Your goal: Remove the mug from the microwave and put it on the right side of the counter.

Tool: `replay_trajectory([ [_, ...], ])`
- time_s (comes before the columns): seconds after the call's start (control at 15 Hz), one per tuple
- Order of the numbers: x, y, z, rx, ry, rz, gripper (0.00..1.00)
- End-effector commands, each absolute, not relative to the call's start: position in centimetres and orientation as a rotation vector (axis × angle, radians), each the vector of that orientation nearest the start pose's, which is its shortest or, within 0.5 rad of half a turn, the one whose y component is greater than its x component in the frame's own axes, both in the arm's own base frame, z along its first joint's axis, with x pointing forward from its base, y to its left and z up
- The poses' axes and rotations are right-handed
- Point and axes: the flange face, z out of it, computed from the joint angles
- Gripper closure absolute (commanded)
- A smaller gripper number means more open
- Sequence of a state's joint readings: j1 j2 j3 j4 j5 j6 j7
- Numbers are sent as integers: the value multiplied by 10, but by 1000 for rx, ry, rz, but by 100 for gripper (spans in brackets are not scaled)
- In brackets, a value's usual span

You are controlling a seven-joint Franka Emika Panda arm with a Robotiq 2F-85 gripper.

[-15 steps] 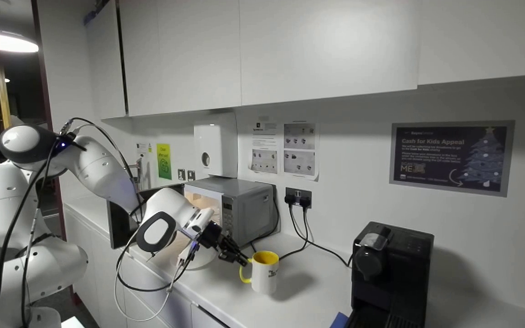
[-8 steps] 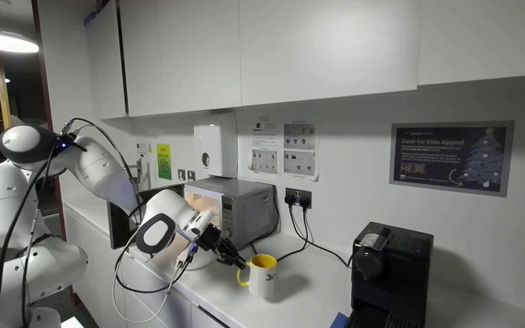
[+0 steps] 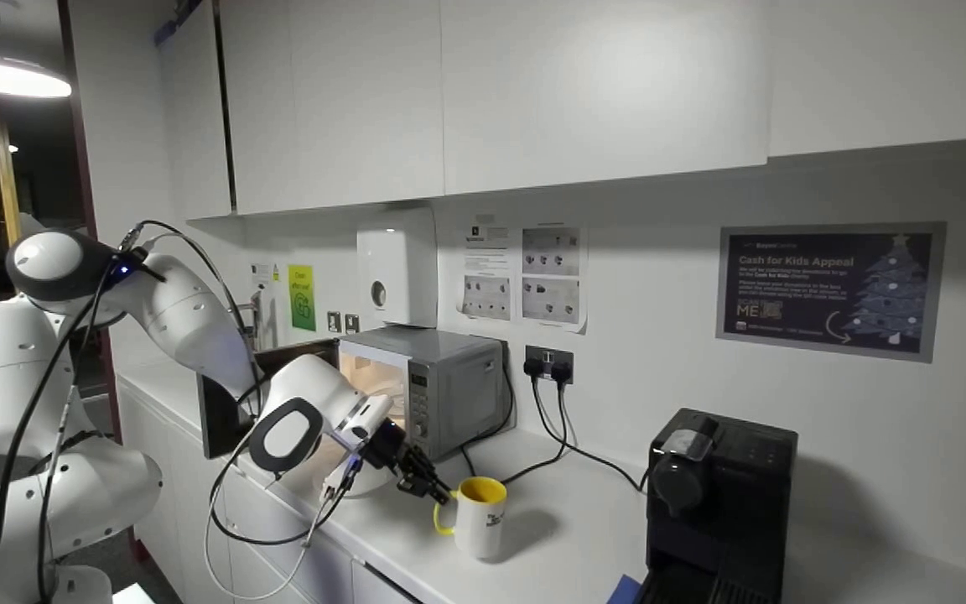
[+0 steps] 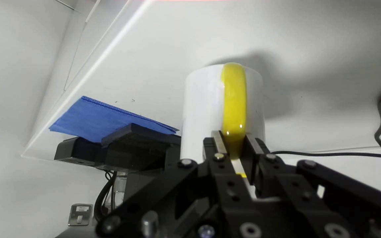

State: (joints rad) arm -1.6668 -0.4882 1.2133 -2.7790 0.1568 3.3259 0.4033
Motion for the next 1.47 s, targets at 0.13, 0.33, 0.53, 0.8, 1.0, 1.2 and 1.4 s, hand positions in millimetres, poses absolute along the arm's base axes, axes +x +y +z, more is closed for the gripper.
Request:
replay_trajectory([
  [0.13,372,-218,355,-2946,1497,-1381,96],
  [0.33,372,-219,352,-2915,1521,-1420,96],
  [0.53,373,-218,353,-2878,1523,-1495,96],
  [0.8,386,-212,363,-2865,1521,-1537,96],
  [1.0,392,-208,368,-2877,1501,-1570,96],
  [1.2,395,-205,371,-2892,1489,-1600,96],
  [1.4,393,-202,369,-2895,1506,-1609,96],
])
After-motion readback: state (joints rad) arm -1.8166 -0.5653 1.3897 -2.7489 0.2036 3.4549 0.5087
